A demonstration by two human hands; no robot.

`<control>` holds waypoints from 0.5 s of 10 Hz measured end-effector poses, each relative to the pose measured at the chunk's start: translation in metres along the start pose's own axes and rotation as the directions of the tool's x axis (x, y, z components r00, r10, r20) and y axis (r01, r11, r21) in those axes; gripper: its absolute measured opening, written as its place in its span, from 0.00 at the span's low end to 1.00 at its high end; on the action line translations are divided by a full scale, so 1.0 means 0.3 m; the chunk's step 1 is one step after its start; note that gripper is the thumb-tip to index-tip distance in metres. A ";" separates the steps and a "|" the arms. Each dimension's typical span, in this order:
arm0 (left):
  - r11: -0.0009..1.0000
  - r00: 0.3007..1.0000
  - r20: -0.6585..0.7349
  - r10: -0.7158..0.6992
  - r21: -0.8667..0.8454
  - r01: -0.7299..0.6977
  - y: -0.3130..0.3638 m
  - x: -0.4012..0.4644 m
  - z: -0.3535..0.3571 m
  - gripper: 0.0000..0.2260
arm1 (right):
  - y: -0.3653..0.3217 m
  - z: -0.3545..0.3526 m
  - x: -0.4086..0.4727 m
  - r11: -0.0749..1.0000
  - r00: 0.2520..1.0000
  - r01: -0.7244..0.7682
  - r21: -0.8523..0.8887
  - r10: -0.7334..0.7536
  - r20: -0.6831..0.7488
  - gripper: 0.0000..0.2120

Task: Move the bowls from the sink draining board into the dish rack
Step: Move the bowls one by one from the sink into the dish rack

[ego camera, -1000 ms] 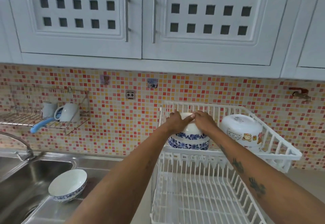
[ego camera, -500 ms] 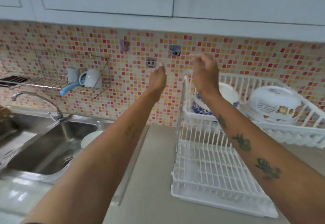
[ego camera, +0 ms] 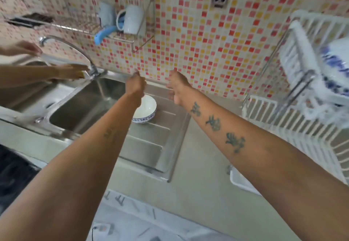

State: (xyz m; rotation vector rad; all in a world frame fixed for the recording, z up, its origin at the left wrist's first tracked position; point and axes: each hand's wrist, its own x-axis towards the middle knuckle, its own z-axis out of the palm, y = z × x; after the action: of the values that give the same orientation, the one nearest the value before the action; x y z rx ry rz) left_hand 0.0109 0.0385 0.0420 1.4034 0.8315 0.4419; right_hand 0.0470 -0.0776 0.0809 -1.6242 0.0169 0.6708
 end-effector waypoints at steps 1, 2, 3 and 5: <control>0.999 0.999 -0.029 -0.028 0.038 0.029 -0.074 0.108 -0.034 0.17 | 0.087 0.072 0.113 0.994 0.994 -0.105 -0.011 0.105 -0.043 0.24; 0.989 0.995 -0.102 -0.018 0.142 0.032 -0.141 0.204 -0.060 0.21 | 0.137 0.128 0.206 0.988 0.987 -0.151 -0.007 0.150 -0.056 0.23; 0.964 0.993 -0.118 0.018 0.266 0.014 -0.214 0.296 -0.100 0.23 | 0.174 0.164 0.267 0.980 0.980 -0.192 0.049 0.194 -0.044 0.22; 0.946 0.995 -0.091 -0.031 0.319 0.059 -0.266 0.413 -0.126 0.22 | 0.242 0.203 0.400 0.956 0.954 -0.292 0.022 0.293 -0.059 0.22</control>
State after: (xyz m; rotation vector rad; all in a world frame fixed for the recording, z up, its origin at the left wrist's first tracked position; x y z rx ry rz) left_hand 0.0481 0.1409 -0.0642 1.6707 1.0371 0.3422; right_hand 0.0934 0.0082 -0.0368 -1.6452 0.3123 0.8445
